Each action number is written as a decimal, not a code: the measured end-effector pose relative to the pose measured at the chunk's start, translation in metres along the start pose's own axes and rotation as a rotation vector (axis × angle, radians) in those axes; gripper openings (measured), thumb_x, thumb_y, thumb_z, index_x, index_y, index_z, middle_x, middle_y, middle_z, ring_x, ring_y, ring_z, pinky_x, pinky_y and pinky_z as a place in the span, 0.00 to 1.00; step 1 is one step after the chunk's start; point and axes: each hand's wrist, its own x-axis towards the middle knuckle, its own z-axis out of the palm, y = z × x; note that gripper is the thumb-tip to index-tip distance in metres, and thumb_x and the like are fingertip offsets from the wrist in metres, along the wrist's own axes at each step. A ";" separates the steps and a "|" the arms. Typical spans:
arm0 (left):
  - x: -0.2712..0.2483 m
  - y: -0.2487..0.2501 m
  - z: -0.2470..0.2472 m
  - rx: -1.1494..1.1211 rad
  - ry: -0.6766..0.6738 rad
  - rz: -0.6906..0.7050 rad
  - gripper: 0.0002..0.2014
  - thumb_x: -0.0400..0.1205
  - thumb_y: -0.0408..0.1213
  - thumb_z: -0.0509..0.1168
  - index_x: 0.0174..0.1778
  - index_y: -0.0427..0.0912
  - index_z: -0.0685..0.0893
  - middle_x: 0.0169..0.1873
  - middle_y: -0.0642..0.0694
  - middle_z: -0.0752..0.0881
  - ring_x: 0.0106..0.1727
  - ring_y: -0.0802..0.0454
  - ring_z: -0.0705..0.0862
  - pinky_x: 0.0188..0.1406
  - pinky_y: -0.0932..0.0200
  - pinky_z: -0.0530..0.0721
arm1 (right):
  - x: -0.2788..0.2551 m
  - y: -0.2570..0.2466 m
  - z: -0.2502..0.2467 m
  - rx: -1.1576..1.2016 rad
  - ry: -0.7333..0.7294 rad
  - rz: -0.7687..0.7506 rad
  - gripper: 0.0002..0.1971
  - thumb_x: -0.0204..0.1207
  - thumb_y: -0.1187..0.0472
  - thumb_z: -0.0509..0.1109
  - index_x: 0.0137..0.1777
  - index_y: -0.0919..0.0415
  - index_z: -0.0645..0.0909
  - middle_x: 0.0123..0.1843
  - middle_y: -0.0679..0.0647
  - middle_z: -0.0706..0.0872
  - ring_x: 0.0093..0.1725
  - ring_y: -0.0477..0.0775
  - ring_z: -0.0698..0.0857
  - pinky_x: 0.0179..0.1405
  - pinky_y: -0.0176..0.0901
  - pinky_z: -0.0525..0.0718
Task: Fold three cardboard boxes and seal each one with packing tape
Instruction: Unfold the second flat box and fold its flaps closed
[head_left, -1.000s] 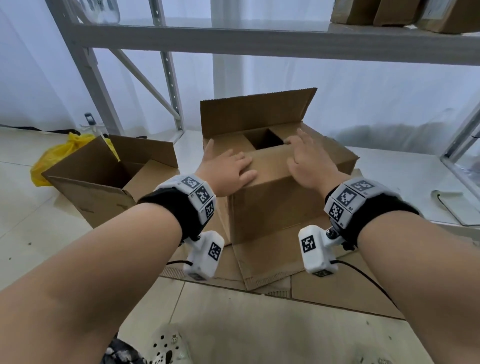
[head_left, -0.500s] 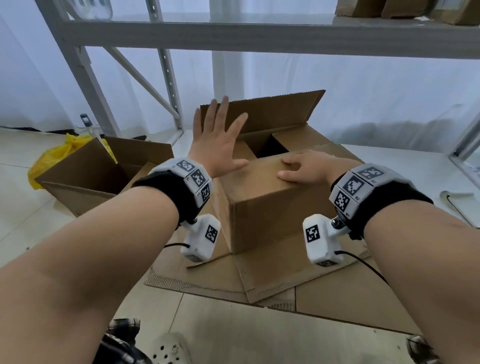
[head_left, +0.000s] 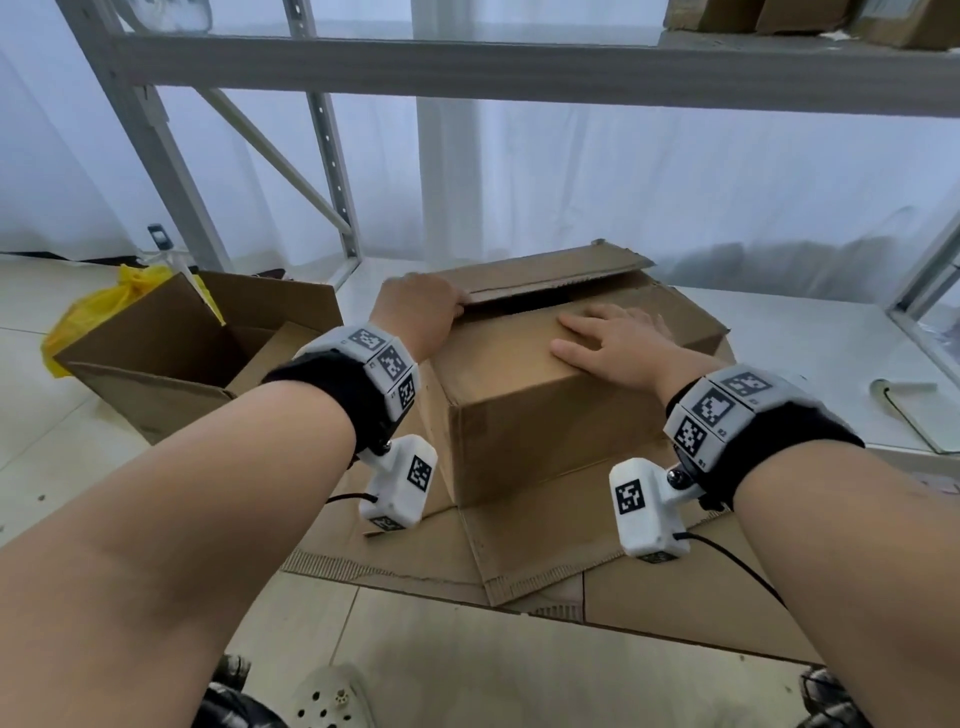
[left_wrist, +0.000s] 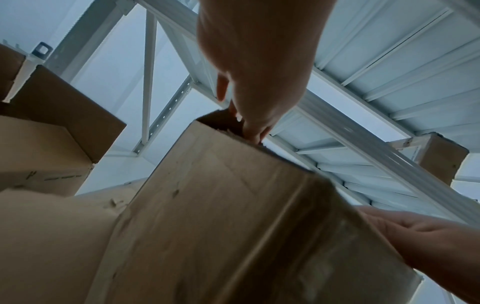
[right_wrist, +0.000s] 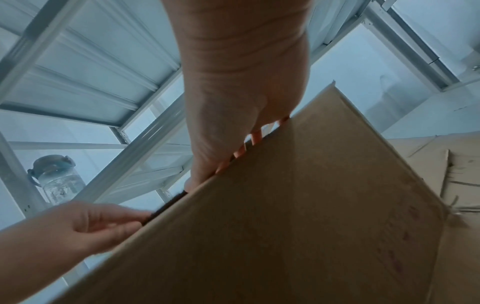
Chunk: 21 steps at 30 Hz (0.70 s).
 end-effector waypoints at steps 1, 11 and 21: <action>-0.003 0.000 0.006 -0.101 -0.041 0.002 0.17 0.89 0.40 0.52 0.70 0.50 0.80 0.66 0.44 0.82 0.66 0.43 0.78 0.66 0.49 0.75 | -0.001 0.000 0.002 0.007 0.003 0.000 0.31 0.79 0.30 0.50 0.81 0.35 0.57 0.85 0.46 0.56 0.84 0.58 0.52 0.81 0.65 0.42; -0.016 0.020 0.016 -0.317 -0.209 -0.204 0.36 0.78 0.70 0.53 0.80 0.56 0.66 0.80 0.43 0.61 0.82 0.39 0.55 0.79 0.40 0.56 | -0.001 0.018 0.007 0.099 0.234 0.073 0.31 0.78 0.32 0.56 0.77 0.45 0.69 0.82 0.56 0.64 0.81 0.61 0.60 0.79 0.65 0.51; -0.024 0.026 0.011 -0.530 -0.234 -0.305 0.34 0.79 0.65 0.59 0.80 0.57 0.64 0.84 0.44 0.47 0.83 0.43 0.55 0.79 0.48 0.57 | -0.011 0.072 -0.002 0.539 0.303 0.328 0.46 0.61 0.25 0.65 0.78 0.45 0.67 0.75 0.60 0.72 0.75 0.62 0.71 0.75 0.64 0.67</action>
